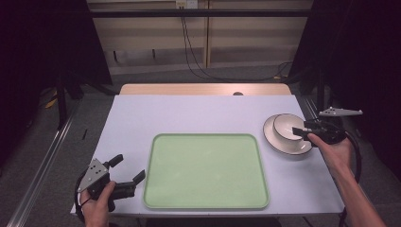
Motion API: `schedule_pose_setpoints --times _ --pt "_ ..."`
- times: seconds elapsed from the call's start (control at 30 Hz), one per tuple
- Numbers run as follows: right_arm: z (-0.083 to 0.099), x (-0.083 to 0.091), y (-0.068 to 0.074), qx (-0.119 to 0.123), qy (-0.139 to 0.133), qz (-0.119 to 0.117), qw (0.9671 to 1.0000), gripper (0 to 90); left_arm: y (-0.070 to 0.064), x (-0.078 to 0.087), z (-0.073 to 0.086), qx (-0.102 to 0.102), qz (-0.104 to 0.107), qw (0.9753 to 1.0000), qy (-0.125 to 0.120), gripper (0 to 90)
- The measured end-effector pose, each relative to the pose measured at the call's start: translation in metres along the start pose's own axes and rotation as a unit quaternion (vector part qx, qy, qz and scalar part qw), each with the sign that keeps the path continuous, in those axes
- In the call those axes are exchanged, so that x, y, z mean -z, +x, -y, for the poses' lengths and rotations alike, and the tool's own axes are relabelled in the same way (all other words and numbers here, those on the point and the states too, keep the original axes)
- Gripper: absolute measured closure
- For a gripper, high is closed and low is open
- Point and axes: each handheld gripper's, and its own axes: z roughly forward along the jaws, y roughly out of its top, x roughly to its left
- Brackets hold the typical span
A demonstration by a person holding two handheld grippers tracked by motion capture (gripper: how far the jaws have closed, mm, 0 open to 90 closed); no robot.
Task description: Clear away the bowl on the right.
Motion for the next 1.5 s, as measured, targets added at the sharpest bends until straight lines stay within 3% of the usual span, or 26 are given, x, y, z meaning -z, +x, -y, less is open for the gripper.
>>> schedule_pose_setpoints --times 0.17,0.4,0.53,0.8,1.0,1.13,1.2,1.5 --pt "-0.002 -0.01 -0.018 -0.01 0.021 0.024 0.9994 41.4 0.0 0.0 0.0 -0.002 -0.001 1.0 0.001 0.8" --pt "-0.003 -0.024 -0.031 -0.019 0.048 0.058 0.997 46.3 0.0 0.0 0.0 -0.003 -0.001 1.0 0.002 0.8" --pt "-0.004 -0.03 -0.036 -0.038 0.064 0.073 0.9946 47.4 0.0 -0.001 0.001 -0.003 -0.001 1.0 0.002 0.8" --pt "0.003 -0.042 -0.039 -0.044 0.098 0.08 0.9909 57.6 0.0 -0.001 0.001 -0.005 0.0 1.0 0.002 0.8" --pt "0.006 -0.048 -0.038 -0.052 0.118 0.066 0.9895 65.0 0.0 -0.001 0.001 -0.006 0.0 1.0 0.003 0.8" --pt "0.006 -0.052 -0.039 -0.05 0.121 0.067 0.9891 69.9 0.001 0.0 0.001 -0.005 0.003 1.0 0.003 0.8" --pt "0.006 -0.052 -0.039 -0.061 0.122 0.061 0.9888 73.4 0.001 0.0 0.001 -0.005 0.003 1.0 0.003 0.8" --pt "0.006 -0.053 -0.041 -0.071 0.129 0.061 0.9873 79.1 0.001 0.002 0.001 -0.005 -0.001 1.0 0.002 0.8"
